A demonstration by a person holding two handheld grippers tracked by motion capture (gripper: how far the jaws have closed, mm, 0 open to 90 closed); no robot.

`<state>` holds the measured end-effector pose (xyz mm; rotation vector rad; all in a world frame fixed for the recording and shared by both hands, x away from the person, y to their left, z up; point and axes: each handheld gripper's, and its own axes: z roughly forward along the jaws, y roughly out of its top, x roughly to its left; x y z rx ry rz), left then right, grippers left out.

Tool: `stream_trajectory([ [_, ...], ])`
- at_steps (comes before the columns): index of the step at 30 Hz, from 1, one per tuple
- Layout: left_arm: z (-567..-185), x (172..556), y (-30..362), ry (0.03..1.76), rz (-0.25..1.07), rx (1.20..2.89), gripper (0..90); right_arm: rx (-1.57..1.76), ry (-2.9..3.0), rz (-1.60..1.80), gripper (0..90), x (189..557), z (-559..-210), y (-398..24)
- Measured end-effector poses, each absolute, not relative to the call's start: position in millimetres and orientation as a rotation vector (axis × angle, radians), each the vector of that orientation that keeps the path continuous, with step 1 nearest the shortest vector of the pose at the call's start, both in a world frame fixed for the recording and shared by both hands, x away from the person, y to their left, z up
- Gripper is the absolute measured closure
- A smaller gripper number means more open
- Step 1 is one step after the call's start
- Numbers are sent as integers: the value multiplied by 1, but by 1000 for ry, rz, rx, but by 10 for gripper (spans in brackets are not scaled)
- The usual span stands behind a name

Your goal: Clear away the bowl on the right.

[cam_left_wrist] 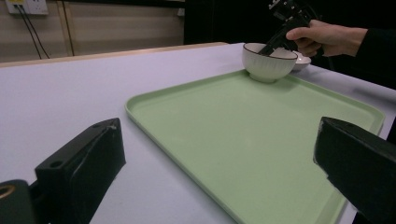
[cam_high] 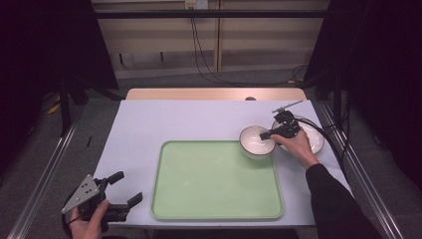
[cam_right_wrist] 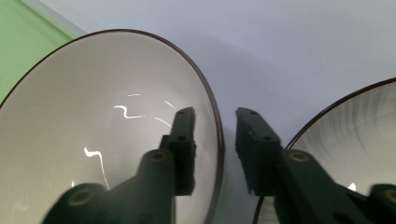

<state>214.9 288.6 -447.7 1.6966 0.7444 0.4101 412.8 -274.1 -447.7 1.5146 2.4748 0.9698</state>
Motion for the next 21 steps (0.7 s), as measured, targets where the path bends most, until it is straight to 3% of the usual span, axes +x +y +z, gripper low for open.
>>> stream_trajectory([
  [4,-448,215,289,743,413,1699,20,1508,2467,988,506,413,-447,-274],
  [6,-448,215,289,743,413,1698,20,1492,2455,994,485,413,-447,-274],
  [12,-448,215,289,748,410,1690,19,1455,2395,1044,247,412,-443,-278],
  [21,-447,214,289,748,410,1690,19,1421,2369,1110,37,411,-439,-280],
])
